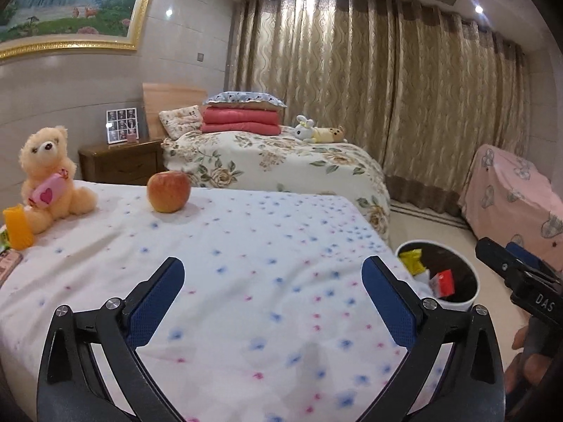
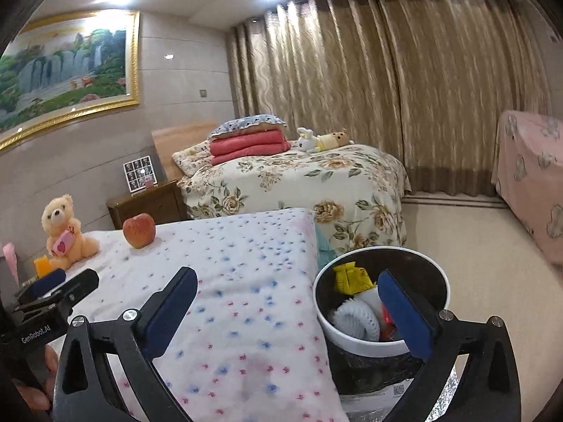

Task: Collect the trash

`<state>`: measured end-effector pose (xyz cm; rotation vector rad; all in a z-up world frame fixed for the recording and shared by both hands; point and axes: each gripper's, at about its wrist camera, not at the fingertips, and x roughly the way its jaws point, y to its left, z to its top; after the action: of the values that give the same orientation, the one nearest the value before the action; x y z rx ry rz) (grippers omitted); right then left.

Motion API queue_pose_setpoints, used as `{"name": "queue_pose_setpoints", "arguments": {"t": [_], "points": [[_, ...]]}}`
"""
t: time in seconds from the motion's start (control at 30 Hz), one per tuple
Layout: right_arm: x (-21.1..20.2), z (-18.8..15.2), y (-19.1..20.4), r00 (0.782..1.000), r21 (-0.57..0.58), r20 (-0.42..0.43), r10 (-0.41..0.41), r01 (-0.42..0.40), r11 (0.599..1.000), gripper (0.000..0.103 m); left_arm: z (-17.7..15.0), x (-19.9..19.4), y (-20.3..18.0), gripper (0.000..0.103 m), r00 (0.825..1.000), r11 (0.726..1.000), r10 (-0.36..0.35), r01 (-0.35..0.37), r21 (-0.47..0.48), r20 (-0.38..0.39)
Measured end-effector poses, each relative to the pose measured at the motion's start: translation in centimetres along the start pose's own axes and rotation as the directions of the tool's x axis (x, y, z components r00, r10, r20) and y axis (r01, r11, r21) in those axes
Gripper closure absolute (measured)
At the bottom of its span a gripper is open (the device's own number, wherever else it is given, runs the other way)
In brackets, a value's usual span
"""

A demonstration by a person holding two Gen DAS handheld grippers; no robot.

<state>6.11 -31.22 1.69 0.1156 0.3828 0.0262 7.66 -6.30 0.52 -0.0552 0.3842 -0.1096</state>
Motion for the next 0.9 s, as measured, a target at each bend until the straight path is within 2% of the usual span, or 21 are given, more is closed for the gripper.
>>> {"name": "queue_pose_setpoints", "arguments": {"t": [0.27,0.4,0.9], "points": [[1.4,-2.1,1.5,0.999,-0.032,-0.034,0.010,-0.011,0.999,0.000,-1.0,0.1,0.7,0.000,1.000,0.999,0.031,-0.031,0.010,0.000],[1.3,-2.4,2.0,0.999,-0.041,-0.041,0.018,-0.020,0.999,0.000,-1.3,-0.5,0.3,0.000,0.999,0.998,0.047,-0.047,0.032,0.017],[1.6,-2.8,1.9,0.997,-0.023,-0.073,0.020,-0.022,0.999,0.000,-1.7,-0.2,0.5,0.000,0.997,0.996,0.080,-0.079,0.036,-0.021]]}}
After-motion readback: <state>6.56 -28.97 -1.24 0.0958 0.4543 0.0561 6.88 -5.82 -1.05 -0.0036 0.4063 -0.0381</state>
